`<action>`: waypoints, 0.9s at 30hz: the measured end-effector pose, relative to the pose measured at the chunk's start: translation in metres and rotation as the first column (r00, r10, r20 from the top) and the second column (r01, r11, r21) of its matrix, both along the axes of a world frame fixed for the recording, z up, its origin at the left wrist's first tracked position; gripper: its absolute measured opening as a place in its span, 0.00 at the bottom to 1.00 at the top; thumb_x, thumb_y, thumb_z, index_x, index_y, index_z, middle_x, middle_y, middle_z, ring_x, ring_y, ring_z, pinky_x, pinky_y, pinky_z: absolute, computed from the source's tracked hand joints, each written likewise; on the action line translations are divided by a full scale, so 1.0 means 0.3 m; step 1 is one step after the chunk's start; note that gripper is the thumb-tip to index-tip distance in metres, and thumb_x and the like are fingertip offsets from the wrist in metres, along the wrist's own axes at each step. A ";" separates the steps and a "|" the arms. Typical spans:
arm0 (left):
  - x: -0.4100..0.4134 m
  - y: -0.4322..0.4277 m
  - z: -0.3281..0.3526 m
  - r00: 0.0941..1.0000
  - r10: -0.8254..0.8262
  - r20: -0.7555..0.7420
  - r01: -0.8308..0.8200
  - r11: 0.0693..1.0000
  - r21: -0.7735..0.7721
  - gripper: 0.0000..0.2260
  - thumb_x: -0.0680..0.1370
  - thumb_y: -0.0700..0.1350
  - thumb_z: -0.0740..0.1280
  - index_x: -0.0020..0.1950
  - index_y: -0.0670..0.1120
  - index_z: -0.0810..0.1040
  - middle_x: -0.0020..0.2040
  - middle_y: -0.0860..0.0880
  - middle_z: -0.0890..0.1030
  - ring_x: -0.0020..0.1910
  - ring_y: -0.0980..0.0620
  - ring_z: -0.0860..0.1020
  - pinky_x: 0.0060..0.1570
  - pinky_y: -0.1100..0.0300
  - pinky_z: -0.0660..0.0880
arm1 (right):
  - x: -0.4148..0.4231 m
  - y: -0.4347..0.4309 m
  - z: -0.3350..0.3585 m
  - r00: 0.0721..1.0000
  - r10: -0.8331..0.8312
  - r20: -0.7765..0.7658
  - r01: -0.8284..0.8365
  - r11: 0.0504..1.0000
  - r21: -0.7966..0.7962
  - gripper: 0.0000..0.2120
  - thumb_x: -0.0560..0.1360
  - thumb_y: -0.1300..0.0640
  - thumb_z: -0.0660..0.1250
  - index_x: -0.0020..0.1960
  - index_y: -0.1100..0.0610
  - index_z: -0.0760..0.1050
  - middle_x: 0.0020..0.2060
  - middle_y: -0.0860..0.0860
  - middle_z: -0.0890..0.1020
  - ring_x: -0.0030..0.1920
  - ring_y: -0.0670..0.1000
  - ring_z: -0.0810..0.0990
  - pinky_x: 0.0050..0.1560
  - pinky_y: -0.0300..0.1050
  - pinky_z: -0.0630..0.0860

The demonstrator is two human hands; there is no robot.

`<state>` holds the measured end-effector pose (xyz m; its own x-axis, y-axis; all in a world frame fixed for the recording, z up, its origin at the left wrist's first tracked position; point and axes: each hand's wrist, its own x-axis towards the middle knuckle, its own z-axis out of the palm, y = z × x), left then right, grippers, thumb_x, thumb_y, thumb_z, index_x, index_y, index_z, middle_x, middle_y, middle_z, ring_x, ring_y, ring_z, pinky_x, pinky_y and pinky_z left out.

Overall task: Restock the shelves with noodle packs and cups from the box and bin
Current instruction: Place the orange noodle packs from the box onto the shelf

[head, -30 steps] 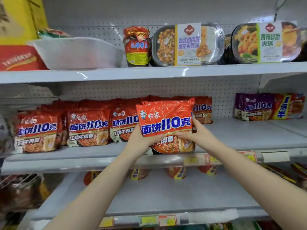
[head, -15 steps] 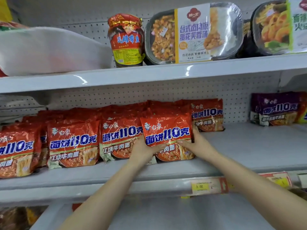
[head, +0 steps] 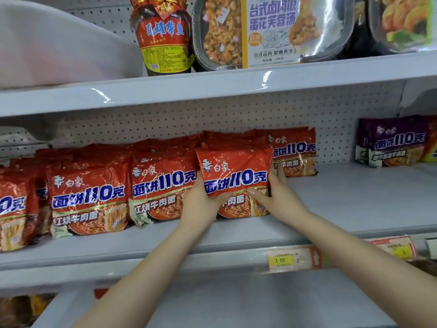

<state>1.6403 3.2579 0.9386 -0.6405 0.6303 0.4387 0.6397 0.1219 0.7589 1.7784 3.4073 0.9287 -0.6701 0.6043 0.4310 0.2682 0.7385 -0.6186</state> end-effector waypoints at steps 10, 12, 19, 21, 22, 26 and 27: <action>0.053 -0.015 0.019 0.999 -0.027 0.021 0.025 0.996 0.091 0.26 0.72 0.49 0.77 0.66 0.52 0.70 0.54 0.59 0.79 0.54 0.57 0.79 0.57 0.56 0.77 | 0.075 -0.025 0.029 0.997 -0.061 -0.054 0.059 0.998 -0.032 0.44 0.74 0.40 0.69 0.79 0.39 0.44 0.79 0.49 0.35 0.78 0.54 0.51 0.68 0.41 0.55; 0.052 -0.009 0.033 0.999 -0.035 0.009 0.034 0.996 0.087 0.29 0.71 0.51 0.77 0.67 0.52 0.68 0.55 0.59 0.78 0.54 0.57 0.78 0.55 0.58 0.76 | 0.078 -0.020 0.044 0.995 -0.062 -0.075 0.059 0.997 -0.042 0.43 0.73 0.39 0.69 0.79 0.40 0.45 0.79 0.49 0.38 0.79 0.54 0.50 0.68 0.42 0.55; 0.059 0.041 0.052 0.997 -0.072 -0.008 0.073 0.994 0.085 0.34 0.71 0.49 0.78 0.70 0.51 0.64 0.55 0.60 0.75 0.53 0.60 0.76 0.50 0.66 0.73 | 0.098 0.009 0.058 0.987 0.013 -0.163 -0.036 0.990 -0.137 0.36 0.74 0.44 0.71 0.76 0.40 0.56 0.69 0.44 0.72 0.67 0.47 0.73 0.67 0.56 0.73; 0.058 0.057 0.047 0.996 -0.088 -0.008 0.089 0.994 0.070 0.34 0.71 0.49 0.78 0.71 0.51 0.64 0.56 0.60 0.76 0.54 0.60 0.76 0.48 0.69 0.71 | 0.117 0.019 0.056 0.984 0.042 -0.175 -0.075 0.980 -0.186 0.34 0.74 0.47 0.72 0.75 0.42 0.59 0.62 0.40 0.77 0.62 0.43 0.77 0.64 0.52 0.76; 0.056 0.065 0.044 0.996 -0.091 -0.007 0.091 0.995 0.052 0.34 0.71 0.49 0.78 0.71 0.51 0.64 0.56 0.59 0.76 0.54 0.60 0.76 0.48 0.69 0.72 | 0.123 0.023 0.055 0.983 0.050 -0.176 -0.087 0.975 -0.205 0.33 0.74 0.48 0.72 0.74 0.43 0.60 0.61 0.39 0.78 0.61 0.42 0.77 0.64 0.51 0.76; 0.025 0.067 0.019 0.994 0.019 -0.107 -0.021 1.000 -0.021 0.36 0.69 0.55 0.78 0.71 0.52 0.63 0.62 0.55 0.75 0.61 0.55 0.73 0.62 0.54 0.74 | 0.104 0.028 0.045 0.991 0.087 -0.098 -0.106 0.969 -0.221 0.34 0.73 0.49 0.73 0.73 0.44 0.61 0.62 0.40 0.77 0.61 0.42 0.77 0.65 0.52 0.75; 0.012 0.062 0.011 0.978 0.082 -0.193 -0.091 0.995 -0.043 0.40 0.68 0.59 0.77 0.73 0.51 0.61 0.66 0.53 0.72 0.66 0.52 0.70 0.67 0.49 0.69 | 0.092 0.024 0.042 0.994 0.093 -0.066 -0.105 0.971 -0.215 0.36 0.72 0.48 0.74 0.74 0.42 0.59 0.65 0.41 0.75 0.63 0.44 0.76 0.66 0.54 0.74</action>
